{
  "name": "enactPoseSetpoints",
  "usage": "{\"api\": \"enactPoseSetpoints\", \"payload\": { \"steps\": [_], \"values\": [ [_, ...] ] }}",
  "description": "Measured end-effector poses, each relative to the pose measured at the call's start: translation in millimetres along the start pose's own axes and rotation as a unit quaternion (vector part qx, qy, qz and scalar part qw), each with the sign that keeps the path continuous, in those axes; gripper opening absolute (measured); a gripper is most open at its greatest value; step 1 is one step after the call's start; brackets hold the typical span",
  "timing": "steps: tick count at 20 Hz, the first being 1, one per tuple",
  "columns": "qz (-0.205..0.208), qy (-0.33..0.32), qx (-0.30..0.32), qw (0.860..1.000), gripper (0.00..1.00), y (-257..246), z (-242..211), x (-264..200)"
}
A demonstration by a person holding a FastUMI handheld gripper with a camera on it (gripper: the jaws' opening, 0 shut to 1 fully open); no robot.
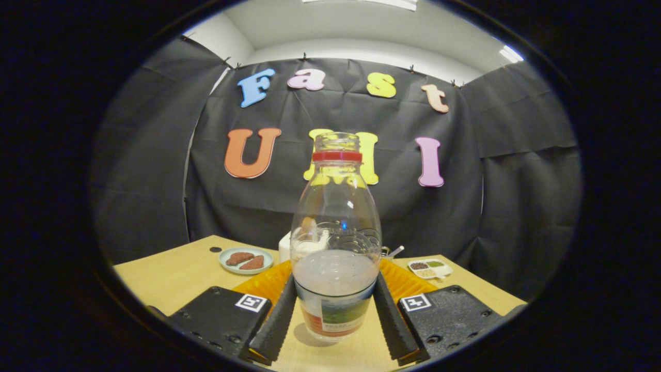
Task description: Take the bottle from table, then pour the juice into the cup, finally place the bottle on the coaster
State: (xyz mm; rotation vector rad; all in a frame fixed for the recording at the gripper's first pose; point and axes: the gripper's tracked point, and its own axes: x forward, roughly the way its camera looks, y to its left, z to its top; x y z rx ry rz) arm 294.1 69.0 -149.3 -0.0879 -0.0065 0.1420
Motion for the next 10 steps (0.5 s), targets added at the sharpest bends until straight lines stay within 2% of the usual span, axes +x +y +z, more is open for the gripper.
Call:
{"api": "enactPoseSetpoints", "payload": {
  "steps": [10],
  "values": [
    [0.018, 0.043, 0.023, 0.999, 0.80, 19, -81, 49]
  ]
}}
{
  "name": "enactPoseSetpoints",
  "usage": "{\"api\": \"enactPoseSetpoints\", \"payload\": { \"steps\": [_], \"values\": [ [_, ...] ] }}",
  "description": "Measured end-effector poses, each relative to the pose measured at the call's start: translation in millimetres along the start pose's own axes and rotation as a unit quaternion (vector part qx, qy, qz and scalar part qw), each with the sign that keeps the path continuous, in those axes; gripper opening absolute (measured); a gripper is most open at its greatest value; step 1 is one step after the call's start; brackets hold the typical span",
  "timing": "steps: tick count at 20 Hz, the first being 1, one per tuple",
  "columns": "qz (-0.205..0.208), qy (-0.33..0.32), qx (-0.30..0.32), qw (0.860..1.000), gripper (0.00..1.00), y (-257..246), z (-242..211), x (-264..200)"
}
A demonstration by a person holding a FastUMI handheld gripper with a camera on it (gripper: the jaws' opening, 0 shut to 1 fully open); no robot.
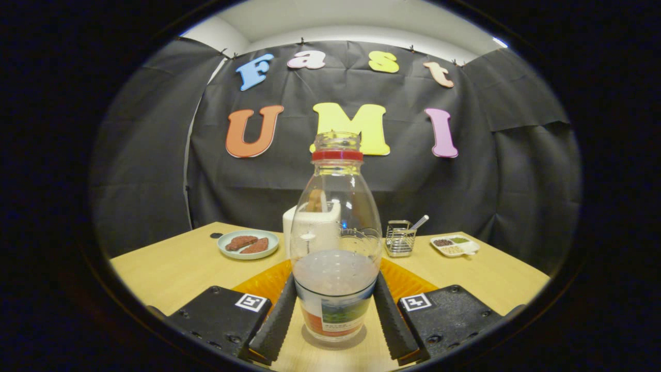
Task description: Take the bottle from table, then pour the juice into the cup, finally place the bottle on the coaster
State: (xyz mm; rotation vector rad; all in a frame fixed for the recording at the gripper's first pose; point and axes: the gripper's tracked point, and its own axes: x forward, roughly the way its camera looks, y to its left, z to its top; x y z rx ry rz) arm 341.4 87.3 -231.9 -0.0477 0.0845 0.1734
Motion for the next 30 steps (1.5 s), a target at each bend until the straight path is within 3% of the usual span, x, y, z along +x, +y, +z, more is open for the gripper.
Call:
{"api": "enactPoseSetpoints", "payload": {
  "steps": [12, 15, 17, 18, 30],
  "values": [
    [-0.003, 0.030, 0.010, 0.999, 0.80, -3, -45, 22],
    [-0.001, 0.038, 0.012, 0.999, 0.85, -4, -49, 23],
    [-0.002, 0.045, 0.005, 0.999, 0.95, -4, -52, 21],
    [0.002, 0.043, 0.003, 0.999, 1.00, -3, -51, 18],
    [-0.019, -0.001, 0.005, 1.000, 1.00, -5, 7, -24]
  ]
}}
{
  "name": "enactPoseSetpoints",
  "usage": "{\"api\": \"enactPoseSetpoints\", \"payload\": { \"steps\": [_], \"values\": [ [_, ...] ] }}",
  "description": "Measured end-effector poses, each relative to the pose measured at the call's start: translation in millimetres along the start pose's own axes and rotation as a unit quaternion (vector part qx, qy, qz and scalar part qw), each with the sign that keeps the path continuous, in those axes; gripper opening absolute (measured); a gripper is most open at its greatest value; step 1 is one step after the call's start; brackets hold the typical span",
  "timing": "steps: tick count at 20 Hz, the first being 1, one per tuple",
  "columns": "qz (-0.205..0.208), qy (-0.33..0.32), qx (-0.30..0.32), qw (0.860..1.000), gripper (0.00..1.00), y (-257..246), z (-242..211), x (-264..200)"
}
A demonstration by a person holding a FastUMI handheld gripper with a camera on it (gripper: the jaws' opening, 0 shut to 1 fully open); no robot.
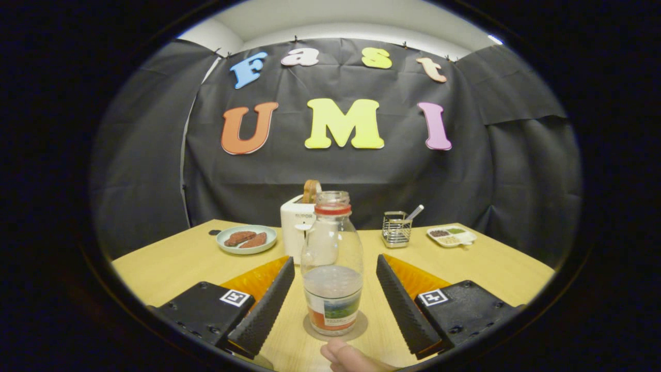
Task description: Take the bottle from table, then pour the juice into the cup, finally place the bottle on the coaster
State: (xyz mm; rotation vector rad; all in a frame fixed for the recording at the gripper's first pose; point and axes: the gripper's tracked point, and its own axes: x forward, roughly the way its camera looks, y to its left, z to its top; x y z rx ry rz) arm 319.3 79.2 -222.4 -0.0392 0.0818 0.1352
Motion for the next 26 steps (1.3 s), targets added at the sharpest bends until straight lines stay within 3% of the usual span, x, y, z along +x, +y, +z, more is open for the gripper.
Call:
{"api": "enactPoseSetpoints", "payload": {
  "steps": [12, 17, 26],
  "values": [
    [-0.029, -0.014, 0.001, 0.999, 1.00, -10, 97, -104],
    [-0.063, -0.044, -0.020, 0.997, 1.00, -30, 150, -162],
    [-0.067, -0.064, -0.027, 0.995, 1.00, -29, 204, -262]
  ]
}}
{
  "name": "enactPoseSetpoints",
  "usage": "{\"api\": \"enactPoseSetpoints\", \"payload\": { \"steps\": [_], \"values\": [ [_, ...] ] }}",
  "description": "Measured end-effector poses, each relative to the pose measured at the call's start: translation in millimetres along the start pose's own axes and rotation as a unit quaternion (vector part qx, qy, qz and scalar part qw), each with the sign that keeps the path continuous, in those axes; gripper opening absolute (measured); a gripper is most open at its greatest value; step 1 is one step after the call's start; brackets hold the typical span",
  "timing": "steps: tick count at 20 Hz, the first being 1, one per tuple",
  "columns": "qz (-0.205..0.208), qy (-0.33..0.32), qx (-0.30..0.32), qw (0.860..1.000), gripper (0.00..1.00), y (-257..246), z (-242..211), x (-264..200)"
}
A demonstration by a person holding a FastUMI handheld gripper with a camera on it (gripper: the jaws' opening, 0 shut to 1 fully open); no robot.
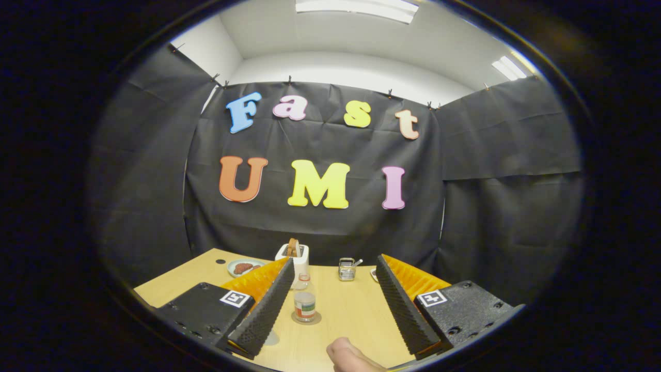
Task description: Take the bottle from table, then pour the juice into the cup, finally place the bottle on the coaster
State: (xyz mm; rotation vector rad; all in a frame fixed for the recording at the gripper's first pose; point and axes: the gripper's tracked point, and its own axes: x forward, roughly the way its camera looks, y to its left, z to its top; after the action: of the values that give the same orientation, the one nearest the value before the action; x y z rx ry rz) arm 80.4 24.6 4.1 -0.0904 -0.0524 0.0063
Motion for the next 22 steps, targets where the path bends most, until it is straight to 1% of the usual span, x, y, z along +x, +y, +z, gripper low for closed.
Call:
{"api": "enactPoseSetpoints", "payload": {
  "steps": [4, 6, 10, 13, 15, 18, 20, 22],
  "values": [
    [-0.011, -0.004, 0.000, 1.000, 1.00, -10, 22, -32],
    [-0.010, -0.006, 0.003, 1.000, 1.00, -13, 32, -43],
    [0.007, 0.005, 0.003, 1.000, 1.00, -19, 33, -60],
    [0.022, 0.011, 0.019, 1.000, 1.00, -22, 29, -70],
    [0.023, 0.017, 0.024, 0.999, 1.00, -26, 23, -73],
    [0.016, 0.017, 0.027, 0.999, 1.00, -32, 22, -77],
    [-0.009, 0.011, 0.026, 1.000, 1.00, -48, 28, -75],
    [-0.011, 0.010, 0.030, 0.999, 1.00, -47, 31, -76]
  ]
}}
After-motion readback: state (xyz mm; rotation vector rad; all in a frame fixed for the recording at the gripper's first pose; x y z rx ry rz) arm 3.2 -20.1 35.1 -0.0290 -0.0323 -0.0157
